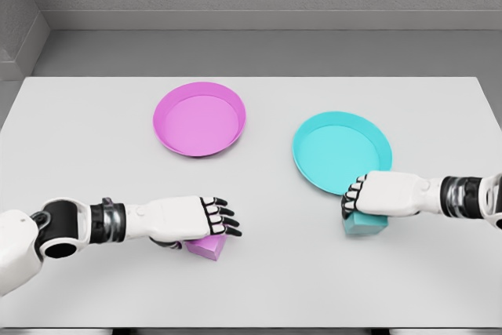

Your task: Place the blocks in the corresponding plates according to their colors

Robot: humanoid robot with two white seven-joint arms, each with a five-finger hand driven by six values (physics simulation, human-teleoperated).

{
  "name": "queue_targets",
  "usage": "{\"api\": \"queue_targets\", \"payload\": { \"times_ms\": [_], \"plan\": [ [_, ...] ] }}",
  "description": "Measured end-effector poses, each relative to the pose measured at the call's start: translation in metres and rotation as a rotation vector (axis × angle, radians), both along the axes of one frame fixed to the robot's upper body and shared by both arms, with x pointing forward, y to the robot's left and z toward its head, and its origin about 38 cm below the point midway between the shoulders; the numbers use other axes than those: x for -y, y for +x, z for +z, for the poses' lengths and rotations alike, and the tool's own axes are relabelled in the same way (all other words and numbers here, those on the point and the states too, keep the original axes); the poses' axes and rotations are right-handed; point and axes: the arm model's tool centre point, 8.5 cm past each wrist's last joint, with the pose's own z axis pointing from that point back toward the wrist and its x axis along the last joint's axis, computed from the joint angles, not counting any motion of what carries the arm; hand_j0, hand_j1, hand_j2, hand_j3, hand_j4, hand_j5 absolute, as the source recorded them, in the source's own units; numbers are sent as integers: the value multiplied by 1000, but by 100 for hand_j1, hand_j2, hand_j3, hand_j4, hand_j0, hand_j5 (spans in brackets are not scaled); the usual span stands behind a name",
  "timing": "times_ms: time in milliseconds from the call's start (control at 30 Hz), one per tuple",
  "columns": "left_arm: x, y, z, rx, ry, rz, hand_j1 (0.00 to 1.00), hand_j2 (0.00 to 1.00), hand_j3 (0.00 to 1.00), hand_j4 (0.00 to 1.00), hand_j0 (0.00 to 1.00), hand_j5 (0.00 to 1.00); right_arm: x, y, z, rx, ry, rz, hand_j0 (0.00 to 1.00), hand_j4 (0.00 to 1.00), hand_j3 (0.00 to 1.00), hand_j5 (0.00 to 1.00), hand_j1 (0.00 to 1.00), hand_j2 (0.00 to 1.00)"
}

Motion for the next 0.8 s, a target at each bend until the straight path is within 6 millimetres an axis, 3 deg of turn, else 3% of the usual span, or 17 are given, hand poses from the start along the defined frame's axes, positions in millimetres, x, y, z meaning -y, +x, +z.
{"api": "queue_targets", "payload": {
  "times_ms": [133, 233, 800],
  "plan": [
    [0, 0, 0, -1, 5, -1, 69, 69, 69, 69, 69, 69, -1, 7, 9, 28, 12, -6, 60, 60, 60, 60, 60, 60],
    [0, 0, -1, -7, 15, 0, 62, 62, 62, 62, 62, 62, -1, 12, 14, 42, 15, -9, 60, 60, 60, 60, 60, 60],
    [1, 10, 10, 15, 16, -1, 62, 62, 62, 62, 62, 62, 3, 65, 29, 97, 47, -107, 60, 60, 60, 60, 60, 60]
  ]
}}
